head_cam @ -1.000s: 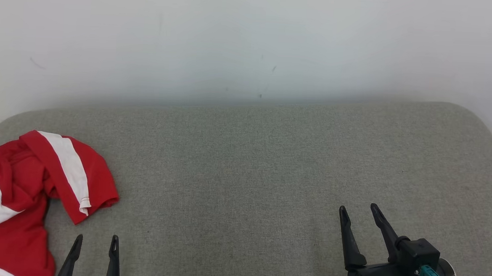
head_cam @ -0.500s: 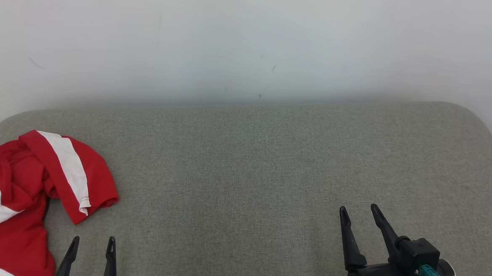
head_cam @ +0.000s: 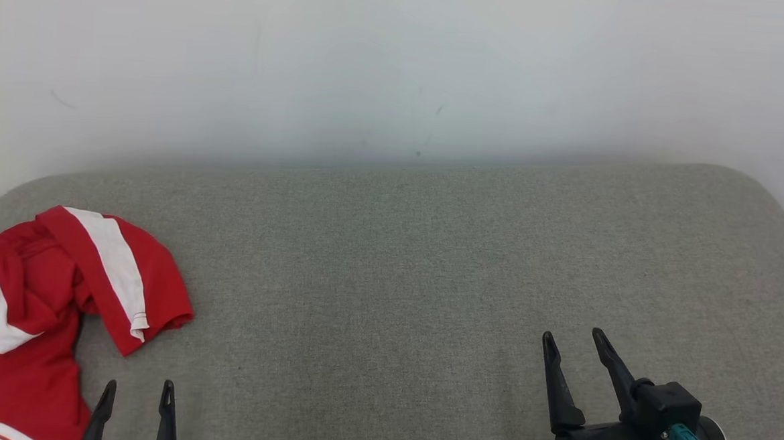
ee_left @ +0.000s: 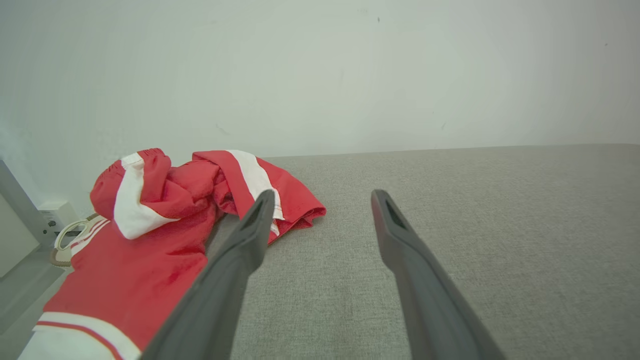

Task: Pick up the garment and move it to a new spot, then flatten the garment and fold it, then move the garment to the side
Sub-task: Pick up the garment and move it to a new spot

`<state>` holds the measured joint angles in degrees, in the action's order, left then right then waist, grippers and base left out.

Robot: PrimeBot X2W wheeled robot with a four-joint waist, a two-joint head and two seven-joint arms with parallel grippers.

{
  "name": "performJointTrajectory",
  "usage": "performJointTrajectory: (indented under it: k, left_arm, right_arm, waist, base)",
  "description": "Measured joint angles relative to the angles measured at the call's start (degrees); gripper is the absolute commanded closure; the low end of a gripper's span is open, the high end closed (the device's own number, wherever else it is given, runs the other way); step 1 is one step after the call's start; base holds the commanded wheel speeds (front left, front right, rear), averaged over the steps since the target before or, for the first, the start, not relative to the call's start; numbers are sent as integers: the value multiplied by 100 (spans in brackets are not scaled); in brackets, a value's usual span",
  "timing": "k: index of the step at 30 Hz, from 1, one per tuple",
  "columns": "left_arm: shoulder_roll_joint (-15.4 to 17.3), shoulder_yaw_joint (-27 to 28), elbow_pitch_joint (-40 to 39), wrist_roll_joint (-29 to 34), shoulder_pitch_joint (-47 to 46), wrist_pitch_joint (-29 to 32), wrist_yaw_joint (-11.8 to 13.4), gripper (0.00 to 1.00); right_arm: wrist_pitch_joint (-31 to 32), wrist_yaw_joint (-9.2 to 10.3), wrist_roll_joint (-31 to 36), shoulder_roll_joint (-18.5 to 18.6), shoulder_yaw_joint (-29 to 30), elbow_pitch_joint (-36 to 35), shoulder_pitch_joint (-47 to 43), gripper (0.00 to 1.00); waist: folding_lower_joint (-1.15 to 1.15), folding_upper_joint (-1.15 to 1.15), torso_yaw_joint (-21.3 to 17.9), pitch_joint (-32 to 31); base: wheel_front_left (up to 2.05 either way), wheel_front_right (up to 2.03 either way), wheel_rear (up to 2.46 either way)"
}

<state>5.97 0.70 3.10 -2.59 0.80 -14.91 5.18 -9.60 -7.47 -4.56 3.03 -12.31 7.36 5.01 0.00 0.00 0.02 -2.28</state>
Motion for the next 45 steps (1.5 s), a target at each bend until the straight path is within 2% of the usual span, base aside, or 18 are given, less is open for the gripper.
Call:
performJointTrajectory:
  k: [13, 37, 45]
  left_arm:
    - [109, 54, 68, -90, -15, 0, 1, 0]
    - [233, 90, 101, -194, 44, 4, 115, 0]
    - [275, 140, 69, -253, 133, 5, 169, 0]
  right_arm:
    - [-9, 0, -90, -8, -29, 104, -58, 0]
    - [-62, 0, -334, -12, -247, 249, -60, 0]
    - [-87, 0, -366, -13, -336, 292, -41, 0]
  waist:
    - [0, 0, 348, -24]
    - [0, 0, 1678, -67]
    - [0, 0, 1977, -89]
  base:
    - [0, 0, 0]
    - [0, 0, 0]
    - [0, 0, 0]
